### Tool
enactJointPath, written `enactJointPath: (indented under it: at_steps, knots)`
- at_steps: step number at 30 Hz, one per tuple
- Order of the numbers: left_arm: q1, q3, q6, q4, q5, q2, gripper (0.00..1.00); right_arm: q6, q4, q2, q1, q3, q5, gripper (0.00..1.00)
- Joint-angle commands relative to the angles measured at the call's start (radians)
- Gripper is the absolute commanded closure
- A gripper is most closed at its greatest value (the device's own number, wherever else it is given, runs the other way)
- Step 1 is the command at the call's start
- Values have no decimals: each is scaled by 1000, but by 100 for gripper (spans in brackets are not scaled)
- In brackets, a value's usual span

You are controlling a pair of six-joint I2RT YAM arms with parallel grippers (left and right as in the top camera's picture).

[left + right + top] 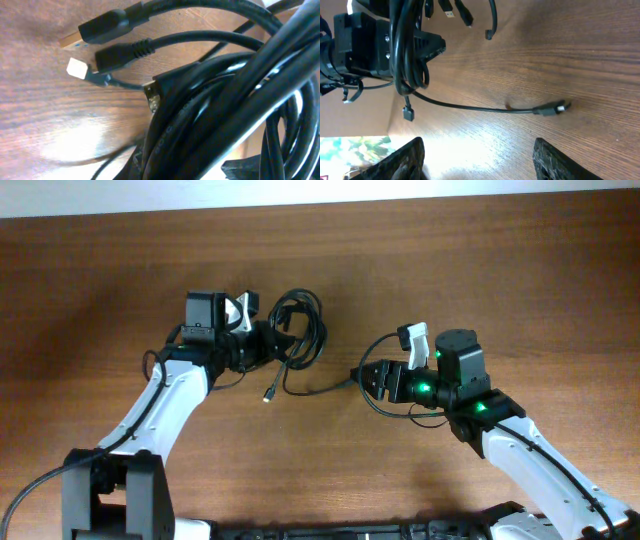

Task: Untangle cables

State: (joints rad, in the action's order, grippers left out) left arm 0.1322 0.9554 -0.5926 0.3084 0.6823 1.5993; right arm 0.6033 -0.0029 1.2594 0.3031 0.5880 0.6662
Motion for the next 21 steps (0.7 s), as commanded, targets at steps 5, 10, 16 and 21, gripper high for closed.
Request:
enactJointPath:
  at_steps: [5, 10, 16, 21]
  knots:
    - [-1, -3, -361, -23, -84, 4, 100, -37, 73, -8, 44, 7, 118, 36]
    - [44, -3, -544, -23, -86, 4, 100, -107, 98, -4, 140, 7, -74, 13]
    - [155, -3, -647, -24, -145, 4, 100, -130, 285, 67, 280, 7, -240, 1]
    - [186, -3, -658, -42, -159, 4, 100, -129, 356, 167, 327, 7, -286, 8]
